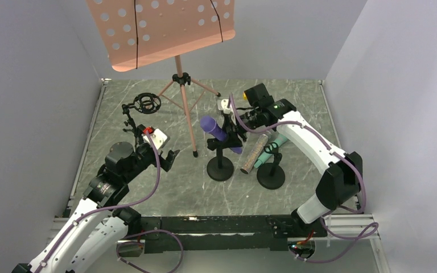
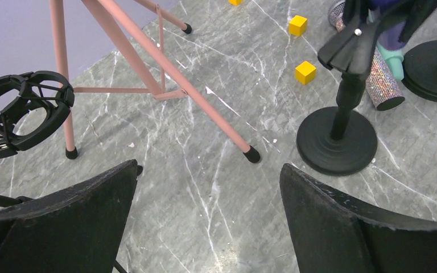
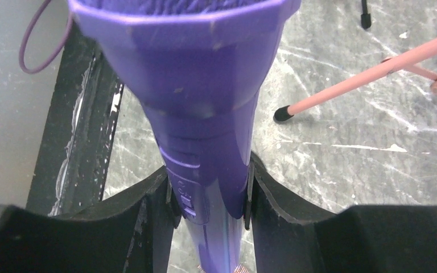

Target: Attach the microphones to the stand

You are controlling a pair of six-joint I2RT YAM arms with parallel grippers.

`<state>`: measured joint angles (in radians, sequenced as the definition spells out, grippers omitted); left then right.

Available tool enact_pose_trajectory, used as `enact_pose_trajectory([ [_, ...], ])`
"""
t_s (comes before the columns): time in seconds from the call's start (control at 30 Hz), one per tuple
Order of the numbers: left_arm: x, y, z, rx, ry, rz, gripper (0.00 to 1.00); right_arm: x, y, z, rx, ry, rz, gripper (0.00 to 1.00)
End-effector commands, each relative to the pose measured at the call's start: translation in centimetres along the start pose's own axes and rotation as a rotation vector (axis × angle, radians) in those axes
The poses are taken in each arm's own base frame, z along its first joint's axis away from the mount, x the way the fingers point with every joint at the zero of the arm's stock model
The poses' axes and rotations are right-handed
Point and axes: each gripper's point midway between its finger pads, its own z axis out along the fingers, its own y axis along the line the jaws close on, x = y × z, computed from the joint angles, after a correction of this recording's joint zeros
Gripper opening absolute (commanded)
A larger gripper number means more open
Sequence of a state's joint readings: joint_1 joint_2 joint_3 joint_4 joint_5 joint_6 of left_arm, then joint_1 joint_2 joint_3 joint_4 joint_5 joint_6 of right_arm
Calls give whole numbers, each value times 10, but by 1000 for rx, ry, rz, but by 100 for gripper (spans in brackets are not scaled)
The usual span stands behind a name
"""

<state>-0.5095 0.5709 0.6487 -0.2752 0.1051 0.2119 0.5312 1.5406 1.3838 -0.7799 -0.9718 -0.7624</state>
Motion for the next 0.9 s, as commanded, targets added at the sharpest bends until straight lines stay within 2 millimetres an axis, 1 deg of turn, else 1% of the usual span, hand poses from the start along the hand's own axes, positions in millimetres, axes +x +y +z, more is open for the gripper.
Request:
enact_pose_trajectory([
  [0.0, -14, -1, -2, 9, -62, -13, 99, -59, -9, -13, -6, -87, -64, 17],
  [0.17, -16, 0, -5, 3, -78, -9, 99, -89, -24, -25, 48, -95, -57, 15],
  [0.27, -17, 0, -6, 3, -85, -7, 99, -100, -37, -37, 114, -91, -62, 15],
  [0.33, -18, 0, -6, 1, -86, -6, 99, -103, -49, -51, 166, -96, -54, 15],
  [0.43, -18, 0, -7, 3, -89, -5, 99, -100, -72, -79, 262, -114, -26, 14],
  [0.53, -18, 0, -7, 2, -90, -7, 99, -98, -97, -119, 395, -143, -5, 14],
  [0.6, -19, 0, -8, 3, -92, -8, 99, -95, -117, -151, 512, -166, 0, 15],
  [0.67, -19, -1, -8, 4, -93, -7, 99, -92, -138, -188, 644, -190, -8, 15],
  [0.73, -19, 0, -8, 2, -95, -7, 99, -81, -157, -221, 754, -195, 10, 16],
  [0.8, -19, 0, -9, -1, -94, -7, 99, -70, -172, -250, 838, -203, 41, 16],
  [0.83, -19, 0, -9, -1, -95, -8, 99, -59, -181, -273, 898, -207, 67, 16],
  [0.87, -19, 0, -9, -1, -94, -8, 99, -51, -188, -286, 939, -210, 85, 16],
])
